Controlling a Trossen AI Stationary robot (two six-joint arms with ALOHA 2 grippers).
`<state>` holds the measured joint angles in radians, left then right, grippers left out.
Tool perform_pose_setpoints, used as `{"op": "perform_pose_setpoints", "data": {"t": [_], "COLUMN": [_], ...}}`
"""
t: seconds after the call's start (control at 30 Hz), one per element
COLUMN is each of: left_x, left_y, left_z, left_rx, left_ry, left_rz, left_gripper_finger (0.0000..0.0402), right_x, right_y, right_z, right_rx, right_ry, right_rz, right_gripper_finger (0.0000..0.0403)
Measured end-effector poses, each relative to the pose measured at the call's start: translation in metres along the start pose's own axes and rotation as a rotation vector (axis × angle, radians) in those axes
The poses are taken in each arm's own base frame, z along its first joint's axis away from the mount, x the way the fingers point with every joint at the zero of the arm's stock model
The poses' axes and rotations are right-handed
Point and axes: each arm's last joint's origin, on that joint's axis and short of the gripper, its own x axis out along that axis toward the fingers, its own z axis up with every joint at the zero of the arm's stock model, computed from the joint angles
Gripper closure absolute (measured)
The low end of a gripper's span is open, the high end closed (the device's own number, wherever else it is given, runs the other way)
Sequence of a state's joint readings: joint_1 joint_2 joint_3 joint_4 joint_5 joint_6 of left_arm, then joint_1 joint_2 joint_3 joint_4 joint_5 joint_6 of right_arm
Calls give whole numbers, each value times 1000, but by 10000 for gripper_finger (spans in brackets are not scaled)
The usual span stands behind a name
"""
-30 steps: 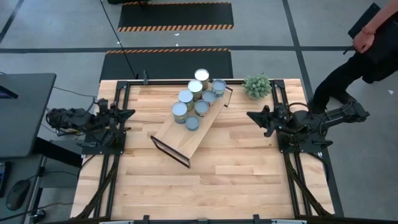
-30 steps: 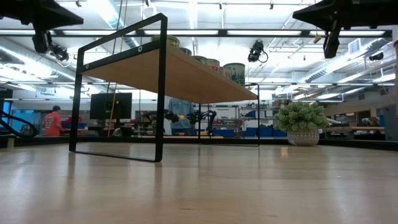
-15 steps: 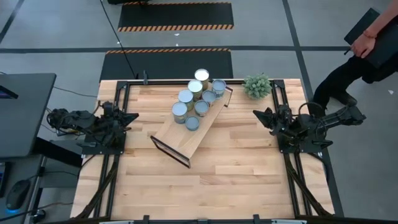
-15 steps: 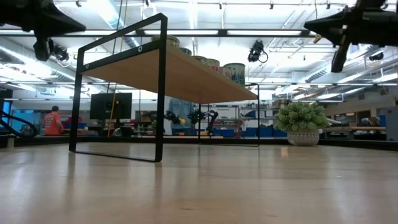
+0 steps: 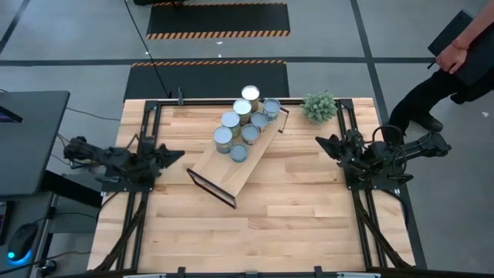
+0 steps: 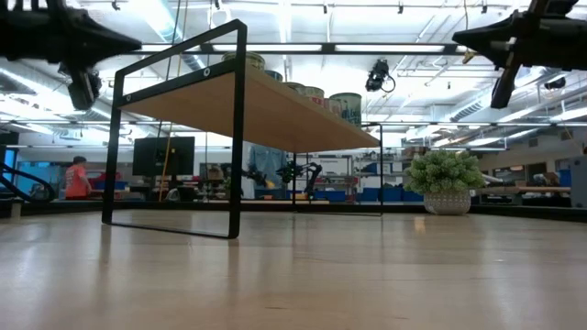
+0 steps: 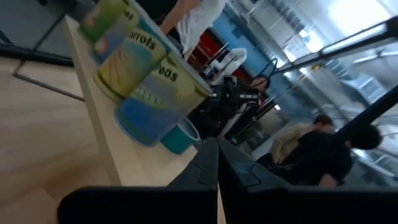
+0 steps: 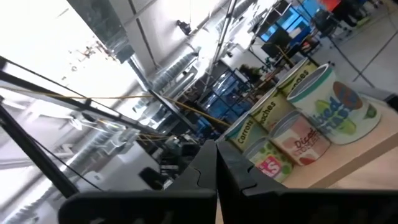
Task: Pick and place cans onto a shelf
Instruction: Return to Home Position
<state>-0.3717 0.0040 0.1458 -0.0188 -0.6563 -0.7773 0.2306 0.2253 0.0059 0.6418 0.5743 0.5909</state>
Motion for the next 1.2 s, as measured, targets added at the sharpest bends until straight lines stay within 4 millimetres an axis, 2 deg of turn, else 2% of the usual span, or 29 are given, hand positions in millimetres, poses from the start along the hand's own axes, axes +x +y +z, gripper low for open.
{"op": "perform_pose_setpoints", "data": {"t": [0.17,0.3,0.43,0.5,0.67,0.8,0.9,1.2], "left_x": [5,5,5,5,7,7,7,7], "left_y": [17,19,21,22,22,22,22,22], "left_z": [-24,-28,-31,-31,-33,-32,-32,-32], "left_rx": [-74,-51,53,154,870,1200,1285,1286], "left_ry": [-1,54,89,69,74,57,52,51], "left_rz": [-54,-66,-62,-38,-56,-67,-70,-70], "left_gripper_finger": [398,398,398,398,398,398,398,397], "right_x": [0,0,0,0,0,0,0,0], "right_y": [0,-1,-1,-1,-1,-1,-1,-1], "right_z": [2,1,1,1,1,1,1,1], "right_rx": [60,46,34,33,31,32,32,32], "right_ry": [-27,-30,-30,-30,-30,-30,-30,-31], "right_rz": [-18,-32,-32,-32,-32,-31,-31,-31], "right_gripper_finger": [394,379,371,370,371,371,371,371]}}
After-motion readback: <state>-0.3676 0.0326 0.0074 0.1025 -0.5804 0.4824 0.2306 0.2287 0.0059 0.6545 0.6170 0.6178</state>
